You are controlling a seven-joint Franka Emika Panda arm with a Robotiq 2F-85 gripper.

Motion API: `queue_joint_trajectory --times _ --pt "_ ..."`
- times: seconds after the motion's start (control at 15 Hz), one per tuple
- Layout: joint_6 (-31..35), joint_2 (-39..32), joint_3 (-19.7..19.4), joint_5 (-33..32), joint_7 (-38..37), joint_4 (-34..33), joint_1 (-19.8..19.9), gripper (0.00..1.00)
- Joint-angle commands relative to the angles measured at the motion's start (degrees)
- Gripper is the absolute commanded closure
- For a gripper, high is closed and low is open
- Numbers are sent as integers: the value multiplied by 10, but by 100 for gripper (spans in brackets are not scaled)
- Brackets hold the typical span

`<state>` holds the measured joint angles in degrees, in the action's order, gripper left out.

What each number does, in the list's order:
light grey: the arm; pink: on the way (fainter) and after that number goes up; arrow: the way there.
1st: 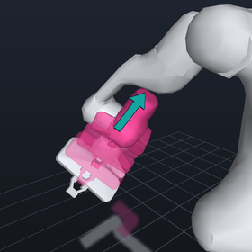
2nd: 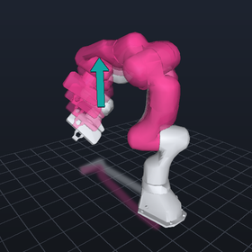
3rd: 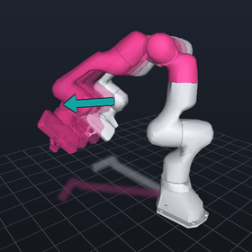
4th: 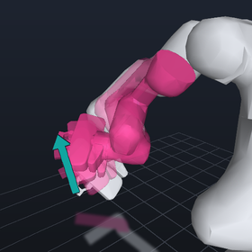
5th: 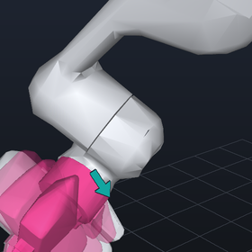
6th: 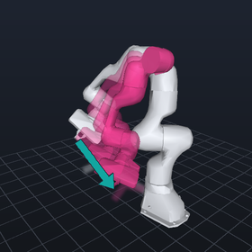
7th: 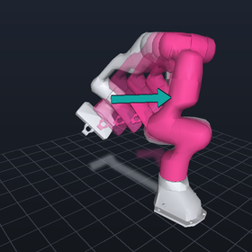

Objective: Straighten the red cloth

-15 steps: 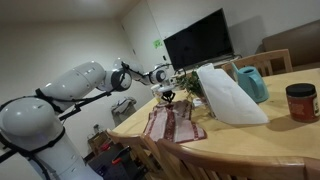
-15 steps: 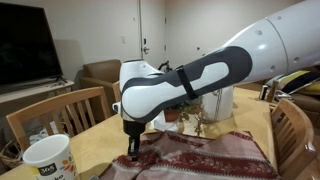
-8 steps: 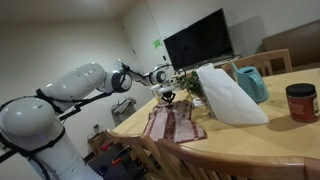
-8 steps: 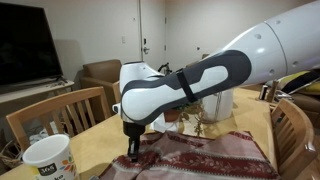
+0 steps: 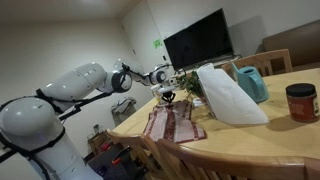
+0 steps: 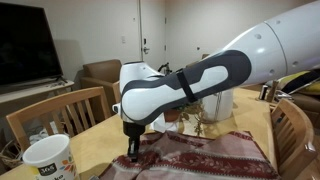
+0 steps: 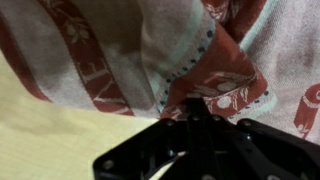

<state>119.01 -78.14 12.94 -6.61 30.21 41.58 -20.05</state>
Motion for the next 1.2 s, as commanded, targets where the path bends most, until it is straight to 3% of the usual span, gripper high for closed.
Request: queue_joint_trajectory --times 0.0,0.4,0.93,1.0,1.13 --pt "-18 -13 -2 -6 13 -29 -10 100" --pt "-24 -46 -13 -4 47 -90 -28 100" --pt "-30 -85 -59 -12 45 -168 -39 100" --pt "-8 -59 -67 -10 43 -123 -35 100" --pt "-8 -61 -74 -10 43 -124 -36 100"
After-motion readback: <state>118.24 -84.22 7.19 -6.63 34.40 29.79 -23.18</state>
